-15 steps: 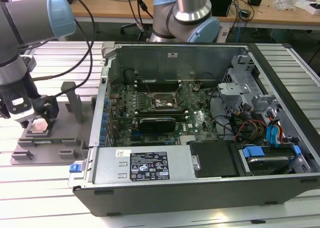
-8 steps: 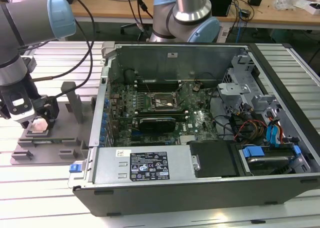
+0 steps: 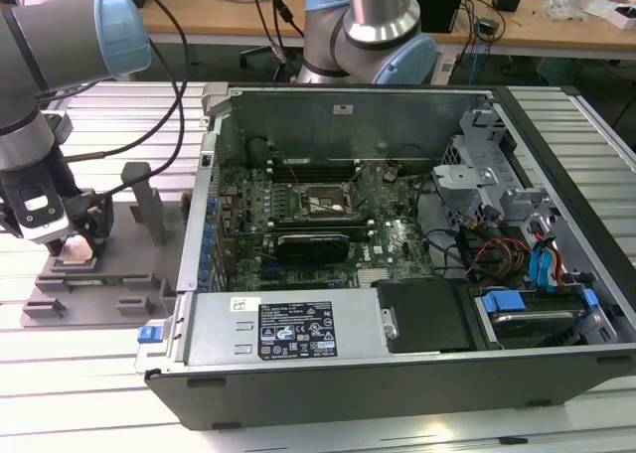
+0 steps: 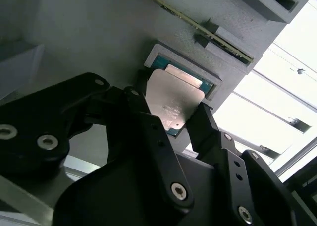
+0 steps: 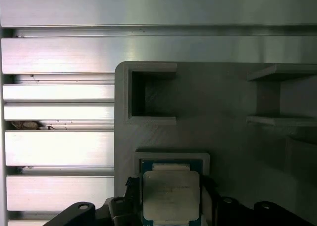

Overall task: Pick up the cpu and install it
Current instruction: 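Pick up the cpu and move it towards the insertion slot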

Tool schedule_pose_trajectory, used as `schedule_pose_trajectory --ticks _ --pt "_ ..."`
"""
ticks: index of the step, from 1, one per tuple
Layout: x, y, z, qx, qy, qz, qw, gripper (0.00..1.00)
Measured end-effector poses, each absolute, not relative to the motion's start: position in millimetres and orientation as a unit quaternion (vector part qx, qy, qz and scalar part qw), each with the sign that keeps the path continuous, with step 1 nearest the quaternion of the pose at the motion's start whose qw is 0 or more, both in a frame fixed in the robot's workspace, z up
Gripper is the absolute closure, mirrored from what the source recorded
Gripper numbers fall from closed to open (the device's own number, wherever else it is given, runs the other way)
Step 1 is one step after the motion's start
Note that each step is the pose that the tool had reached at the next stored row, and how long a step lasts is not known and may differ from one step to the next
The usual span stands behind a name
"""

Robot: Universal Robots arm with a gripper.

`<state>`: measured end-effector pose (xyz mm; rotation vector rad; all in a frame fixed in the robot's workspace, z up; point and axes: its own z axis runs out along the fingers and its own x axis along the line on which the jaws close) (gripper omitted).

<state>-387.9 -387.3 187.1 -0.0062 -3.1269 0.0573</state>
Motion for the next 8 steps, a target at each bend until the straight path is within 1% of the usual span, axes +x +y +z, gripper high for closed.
schedule_pose_trajectory --ticks 2,8 --pt "-387.9 -387.3 187.0 -0.002 -1.0 0.018 0.007 0.45" --pt "-387.8 -387.3 186.8 -0.002 -1.0 0.019 0.007 0.45"
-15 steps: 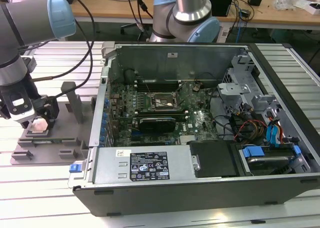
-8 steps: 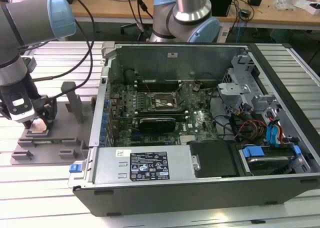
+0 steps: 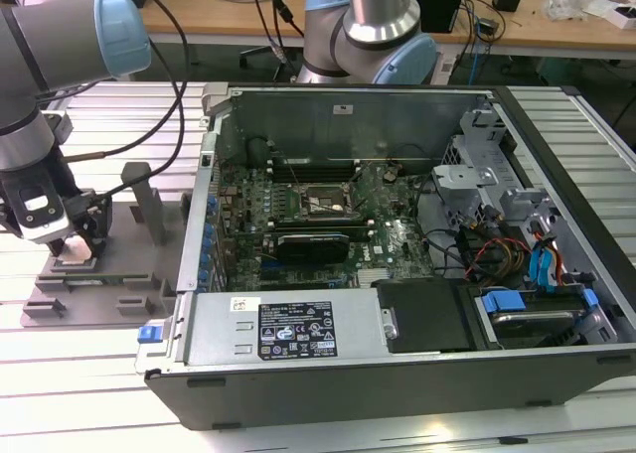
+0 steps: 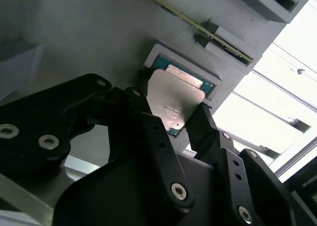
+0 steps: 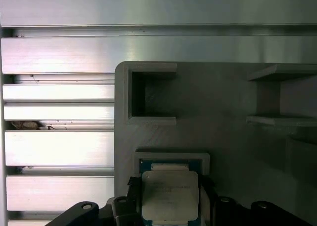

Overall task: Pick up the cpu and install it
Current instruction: 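Pick up the cpu and move it towards the insertion slot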

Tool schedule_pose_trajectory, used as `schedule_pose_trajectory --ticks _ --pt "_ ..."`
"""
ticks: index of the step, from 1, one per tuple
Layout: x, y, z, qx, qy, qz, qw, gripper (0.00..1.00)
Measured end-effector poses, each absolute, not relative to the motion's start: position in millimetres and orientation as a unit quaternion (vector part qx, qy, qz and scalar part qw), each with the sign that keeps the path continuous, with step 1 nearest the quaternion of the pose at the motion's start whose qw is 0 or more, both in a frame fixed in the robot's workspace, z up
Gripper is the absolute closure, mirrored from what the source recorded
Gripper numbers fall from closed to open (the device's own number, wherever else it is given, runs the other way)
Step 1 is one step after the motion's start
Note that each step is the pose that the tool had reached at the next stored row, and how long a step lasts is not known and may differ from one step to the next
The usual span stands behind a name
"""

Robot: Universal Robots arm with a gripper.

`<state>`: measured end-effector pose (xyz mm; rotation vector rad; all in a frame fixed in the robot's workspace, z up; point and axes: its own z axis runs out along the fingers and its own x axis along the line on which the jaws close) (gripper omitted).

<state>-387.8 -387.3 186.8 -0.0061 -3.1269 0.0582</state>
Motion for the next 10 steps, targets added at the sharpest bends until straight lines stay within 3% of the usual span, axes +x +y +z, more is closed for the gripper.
schedule_pose_trajectory --ticks 10 --pt "-387.8 -386.7 226.9 -0.002 -1.0 0.019 0.007 0.45"
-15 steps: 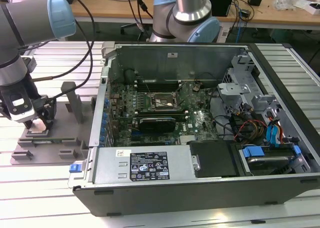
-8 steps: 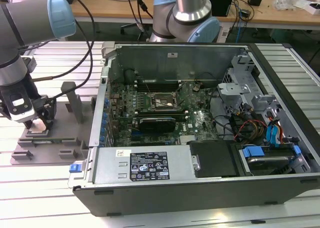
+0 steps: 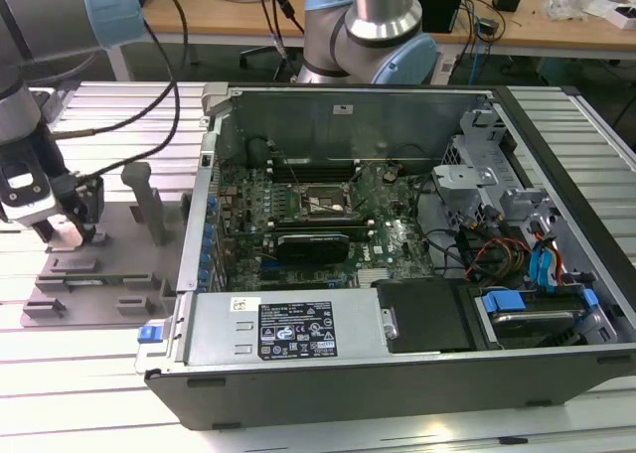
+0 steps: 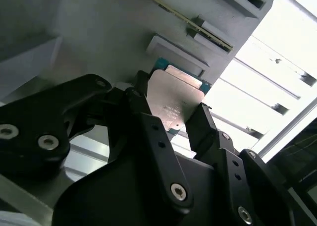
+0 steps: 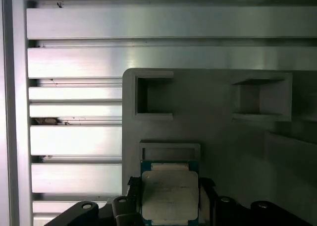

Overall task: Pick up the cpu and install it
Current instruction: 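Pick up the cpu and move it towards the insertion slot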

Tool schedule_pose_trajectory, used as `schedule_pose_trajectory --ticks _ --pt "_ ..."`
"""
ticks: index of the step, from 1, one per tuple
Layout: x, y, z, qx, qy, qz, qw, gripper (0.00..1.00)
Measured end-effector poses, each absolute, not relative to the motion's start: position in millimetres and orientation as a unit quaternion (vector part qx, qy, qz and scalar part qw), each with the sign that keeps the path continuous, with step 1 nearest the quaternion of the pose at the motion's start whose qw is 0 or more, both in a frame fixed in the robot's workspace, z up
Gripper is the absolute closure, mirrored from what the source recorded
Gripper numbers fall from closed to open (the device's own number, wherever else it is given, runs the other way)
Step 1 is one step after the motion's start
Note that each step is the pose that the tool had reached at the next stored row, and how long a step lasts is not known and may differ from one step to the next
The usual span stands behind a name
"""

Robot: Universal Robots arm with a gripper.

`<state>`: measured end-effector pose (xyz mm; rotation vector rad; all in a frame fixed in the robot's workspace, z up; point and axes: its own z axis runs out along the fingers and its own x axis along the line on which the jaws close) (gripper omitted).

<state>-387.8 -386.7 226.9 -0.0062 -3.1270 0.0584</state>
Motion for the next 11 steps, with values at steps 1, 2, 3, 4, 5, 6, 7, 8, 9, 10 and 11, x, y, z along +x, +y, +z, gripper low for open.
schedule_pose_trajectory --ticks 1,2,3,4,5,6,7,8,9,10,11 --pt "-387.9 -386.7 231.3 -0.002 -1.0 0.019 0.007 0.45" --pt "-387.9 -386.5 239.2 -0.002 -1.0 0.019 0.007 0.45" --pt "-387.9 -386.3 246.8 -0.002 -1.0 0.019 0.007 0.45" --pt "-387.8 -386.2 251.6 -0.002 -1.0 0.019 0.007 0.45" --pt "-387.8 -386.2 256.3 -0.002 -1.0 0.019 0.007 0.45" --pt "-387.9 -386.0 260.7 -0.002 -1.0 0.019 0.007 0.45" --pt "-387.9 -385.9 265.1 -0.002 -1.0 0.019 0.007 0.45" --pt "-387.9 -385.7 274.0 -0.002 -1.0 0.02 0.007 0.45" --pt "-387.9 -385.4 286.8 -0.002 -1.0 0.021 0.007 0.45" --pt "-387.9 -385.1 297.2 -0.002 -1.0 0.022 0.007 0.45" --pt "-387.9 -384.9 308.6 -0.002 -1.0 0.023 0.007 0.45"
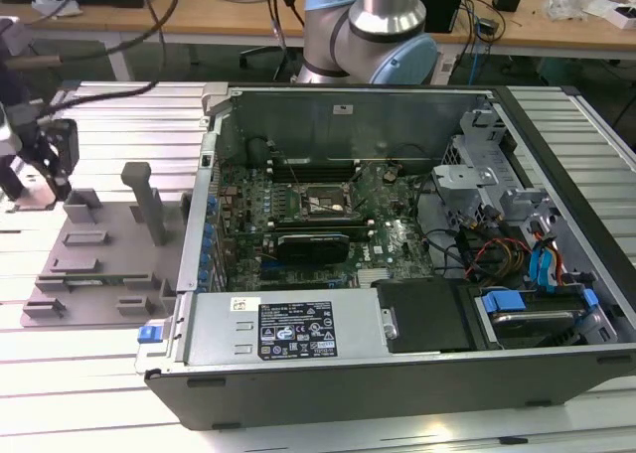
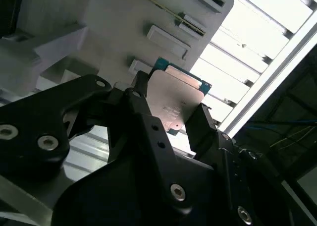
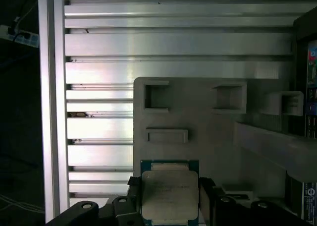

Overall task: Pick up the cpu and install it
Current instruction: 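Pick up the cpu and move it towards the insertion slot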

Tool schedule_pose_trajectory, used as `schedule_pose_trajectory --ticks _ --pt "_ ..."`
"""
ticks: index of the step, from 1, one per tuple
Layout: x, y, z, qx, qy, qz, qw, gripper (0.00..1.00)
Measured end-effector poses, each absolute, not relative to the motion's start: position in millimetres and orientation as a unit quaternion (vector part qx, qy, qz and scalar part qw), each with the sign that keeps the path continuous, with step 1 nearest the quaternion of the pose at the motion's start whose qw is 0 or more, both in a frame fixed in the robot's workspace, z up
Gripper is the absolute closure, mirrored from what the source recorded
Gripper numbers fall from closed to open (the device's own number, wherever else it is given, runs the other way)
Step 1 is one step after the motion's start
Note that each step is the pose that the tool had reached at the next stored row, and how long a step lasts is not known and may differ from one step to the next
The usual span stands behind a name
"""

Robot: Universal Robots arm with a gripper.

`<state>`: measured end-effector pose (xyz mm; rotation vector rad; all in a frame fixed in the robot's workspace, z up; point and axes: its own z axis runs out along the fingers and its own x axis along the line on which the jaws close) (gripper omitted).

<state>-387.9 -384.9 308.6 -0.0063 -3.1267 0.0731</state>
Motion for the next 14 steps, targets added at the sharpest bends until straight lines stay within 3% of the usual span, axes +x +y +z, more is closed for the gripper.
schedule_pose_trajectory --ticks 14 --pt "-387.8 -384.3 384.3 -0.002 -0.999 0.034 0.007 0.45"
